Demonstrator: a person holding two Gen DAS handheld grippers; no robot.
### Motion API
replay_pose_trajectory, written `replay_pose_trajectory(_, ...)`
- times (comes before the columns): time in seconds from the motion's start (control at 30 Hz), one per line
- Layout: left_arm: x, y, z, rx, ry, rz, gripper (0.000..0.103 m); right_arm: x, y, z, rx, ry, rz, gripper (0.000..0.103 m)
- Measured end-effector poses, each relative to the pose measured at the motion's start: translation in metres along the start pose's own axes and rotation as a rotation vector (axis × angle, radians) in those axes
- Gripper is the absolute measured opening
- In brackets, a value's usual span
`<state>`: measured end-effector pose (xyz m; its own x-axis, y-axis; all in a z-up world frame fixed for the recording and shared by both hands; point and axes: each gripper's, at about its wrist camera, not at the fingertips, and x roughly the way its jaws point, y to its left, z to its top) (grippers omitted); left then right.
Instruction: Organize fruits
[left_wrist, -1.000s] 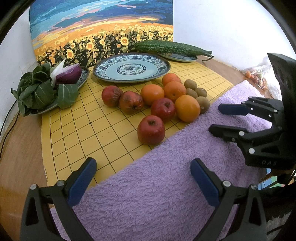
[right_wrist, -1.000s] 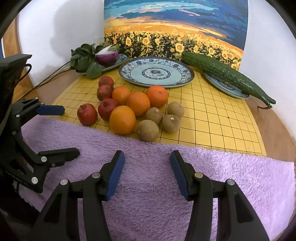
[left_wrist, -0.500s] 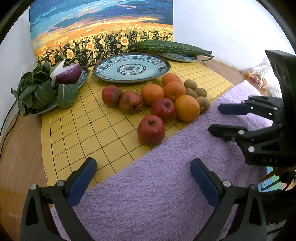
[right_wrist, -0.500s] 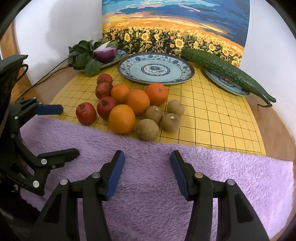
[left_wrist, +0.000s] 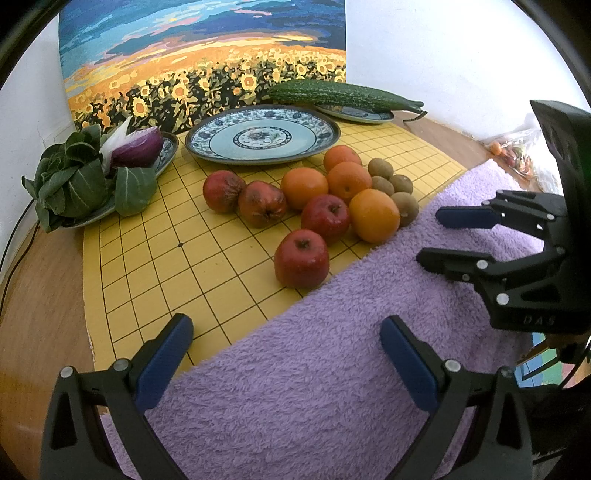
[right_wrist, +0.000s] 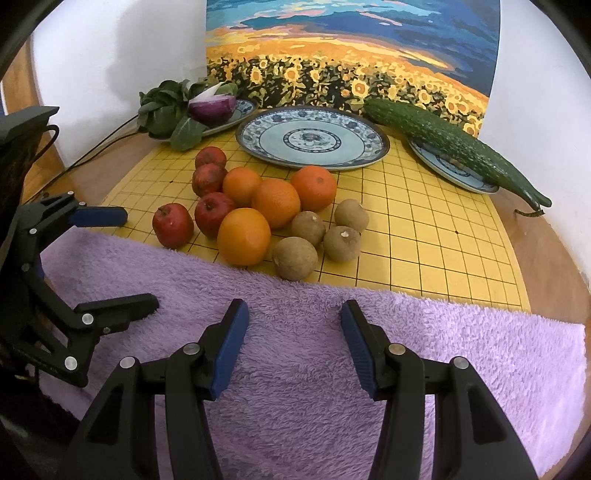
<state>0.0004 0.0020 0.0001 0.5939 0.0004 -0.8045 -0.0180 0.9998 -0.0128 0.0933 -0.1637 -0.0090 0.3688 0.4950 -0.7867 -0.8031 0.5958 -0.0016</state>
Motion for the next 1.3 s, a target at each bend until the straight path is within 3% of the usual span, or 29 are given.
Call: replay_pose_trajectory(1.3,0.0000,0.0002,0.0000,0.000,0.000,0.000,0.103,-0.0059,0.0015,-0.0038,0.005,-0.020,0.004,0.054)
